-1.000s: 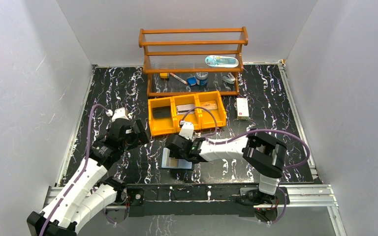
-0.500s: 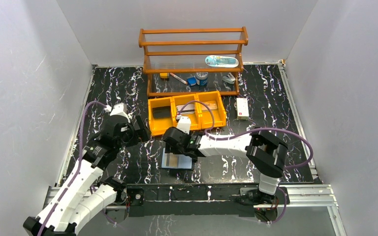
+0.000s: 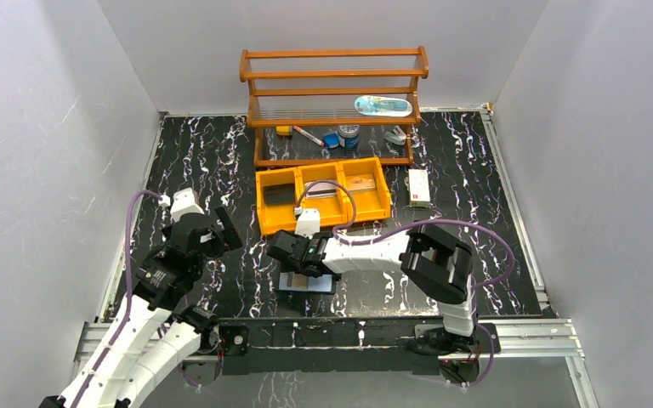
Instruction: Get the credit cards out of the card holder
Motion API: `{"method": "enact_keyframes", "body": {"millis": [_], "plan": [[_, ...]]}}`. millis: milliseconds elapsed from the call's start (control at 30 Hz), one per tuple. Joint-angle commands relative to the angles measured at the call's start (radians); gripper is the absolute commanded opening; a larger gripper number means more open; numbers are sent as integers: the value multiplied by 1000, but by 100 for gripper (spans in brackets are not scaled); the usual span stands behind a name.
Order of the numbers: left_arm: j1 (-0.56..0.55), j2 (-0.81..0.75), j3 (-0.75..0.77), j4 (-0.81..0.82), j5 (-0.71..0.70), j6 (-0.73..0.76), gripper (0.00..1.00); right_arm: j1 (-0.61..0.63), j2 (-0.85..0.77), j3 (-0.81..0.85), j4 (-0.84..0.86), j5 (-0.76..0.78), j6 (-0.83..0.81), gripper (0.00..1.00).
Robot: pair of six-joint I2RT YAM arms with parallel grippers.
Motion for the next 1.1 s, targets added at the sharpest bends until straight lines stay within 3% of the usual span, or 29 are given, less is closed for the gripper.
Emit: {"method": "enact_keyframes", "body": {"millis": [0,200,367,1067], "plan": [[-1,-18,-13,-3,-68,7,98,4,38,28,-23,21,29,75],[-1,-20,-20,-2,-65,6,98,16,-12,59,-90,83,35,77],[-1,-20,-17,-11,-84,-8,98,26,-55,50,-5,85,-28,77],[-1,-57,-20,-26,-112,-31,98,31,101,85,-34,46,54,73]]}}
